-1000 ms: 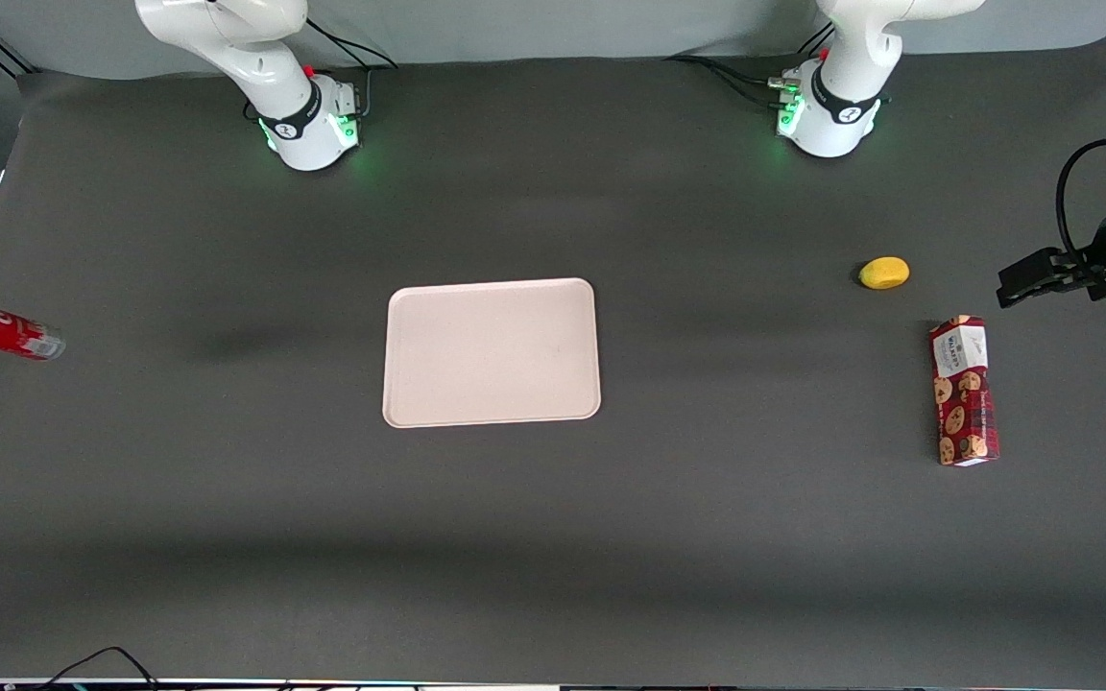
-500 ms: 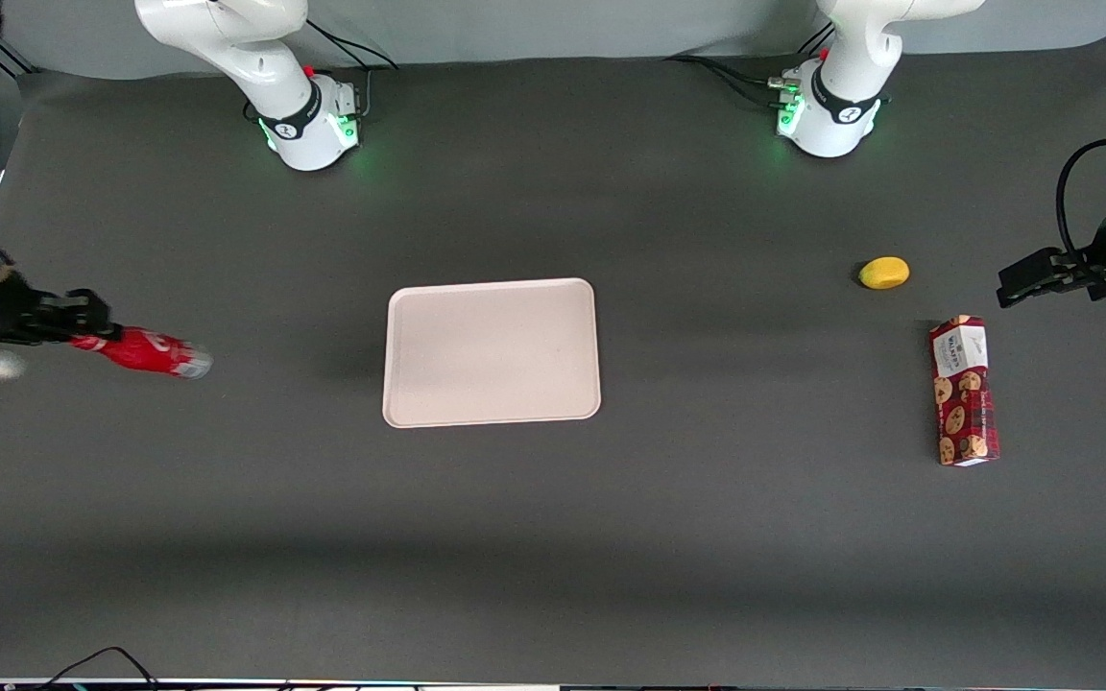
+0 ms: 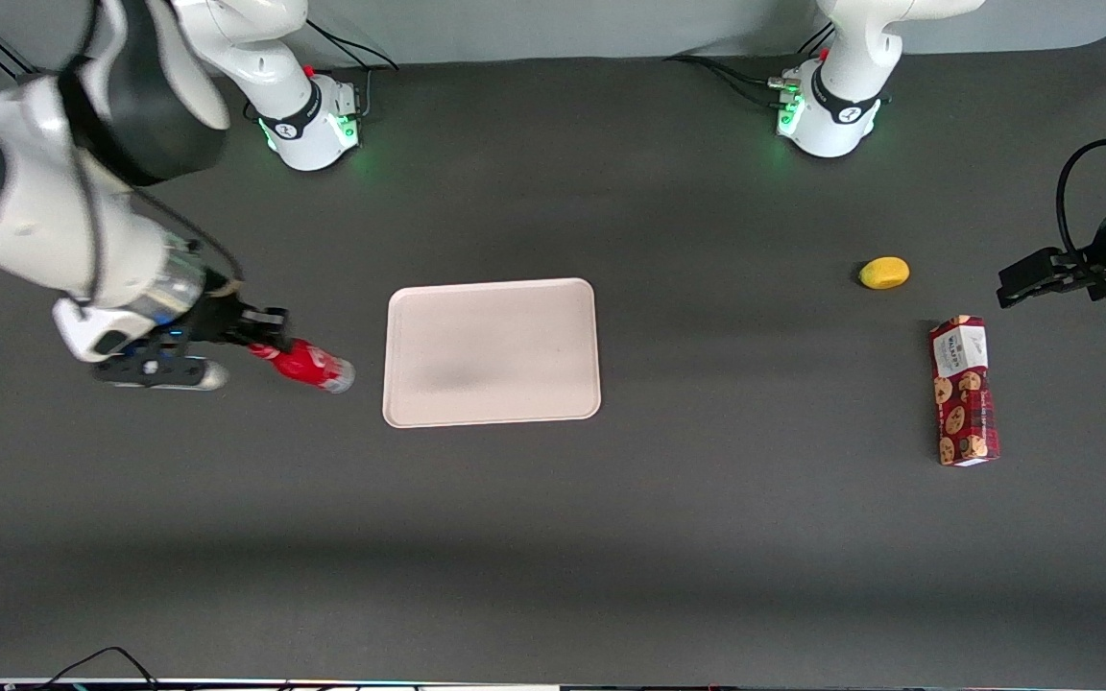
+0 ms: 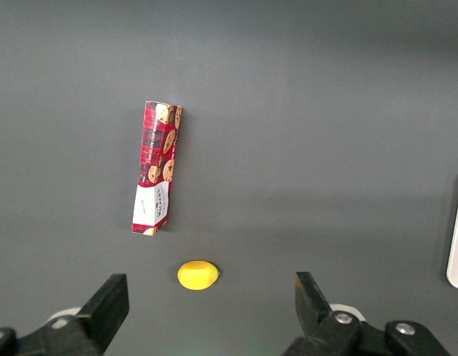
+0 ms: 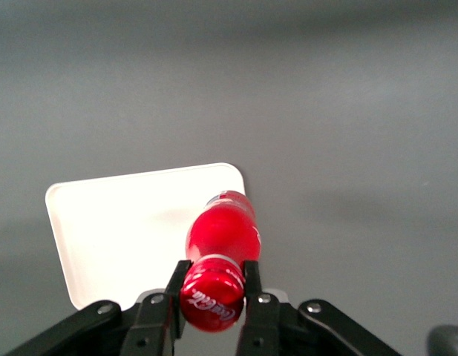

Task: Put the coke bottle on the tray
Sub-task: 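Carry the held bottle with the right gripper over the white tray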

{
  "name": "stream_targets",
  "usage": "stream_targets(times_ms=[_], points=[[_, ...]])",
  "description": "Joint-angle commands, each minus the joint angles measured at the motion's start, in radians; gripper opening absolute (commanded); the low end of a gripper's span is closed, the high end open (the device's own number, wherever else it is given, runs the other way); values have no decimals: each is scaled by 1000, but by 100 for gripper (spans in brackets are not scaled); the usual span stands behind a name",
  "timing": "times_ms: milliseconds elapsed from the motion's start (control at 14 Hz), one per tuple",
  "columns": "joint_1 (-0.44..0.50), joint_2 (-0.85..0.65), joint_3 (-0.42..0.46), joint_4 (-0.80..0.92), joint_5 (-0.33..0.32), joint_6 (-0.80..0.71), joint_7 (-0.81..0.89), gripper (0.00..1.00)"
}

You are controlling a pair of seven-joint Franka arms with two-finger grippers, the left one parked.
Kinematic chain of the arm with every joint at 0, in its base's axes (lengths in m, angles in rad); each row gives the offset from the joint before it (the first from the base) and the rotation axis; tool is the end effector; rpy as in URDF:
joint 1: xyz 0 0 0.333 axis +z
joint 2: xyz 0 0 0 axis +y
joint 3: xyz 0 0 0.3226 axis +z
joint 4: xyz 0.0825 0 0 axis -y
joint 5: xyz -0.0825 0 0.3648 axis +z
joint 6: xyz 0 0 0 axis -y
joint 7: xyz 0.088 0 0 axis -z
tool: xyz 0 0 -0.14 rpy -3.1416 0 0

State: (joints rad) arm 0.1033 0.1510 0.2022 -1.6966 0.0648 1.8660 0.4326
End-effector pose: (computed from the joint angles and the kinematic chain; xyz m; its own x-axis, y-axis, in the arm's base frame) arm 0.5659 0.1797 0.4830 0.9890 -0.1464 -0.0204 -0.1476 -0.9847 -0.0924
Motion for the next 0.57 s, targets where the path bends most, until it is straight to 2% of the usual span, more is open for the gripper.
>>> stream_targets(times_ms=[0, 214, 357, 500], points=[[12, -33, 61, -124, -60, 140, 159, 0], [22, -1, 83, -217, -112, 287, 219, 0], [29, 33, 85, -232, -146, 308, 250, 0], [39, 57, 85, -236, -146, 312, 253, 0]])
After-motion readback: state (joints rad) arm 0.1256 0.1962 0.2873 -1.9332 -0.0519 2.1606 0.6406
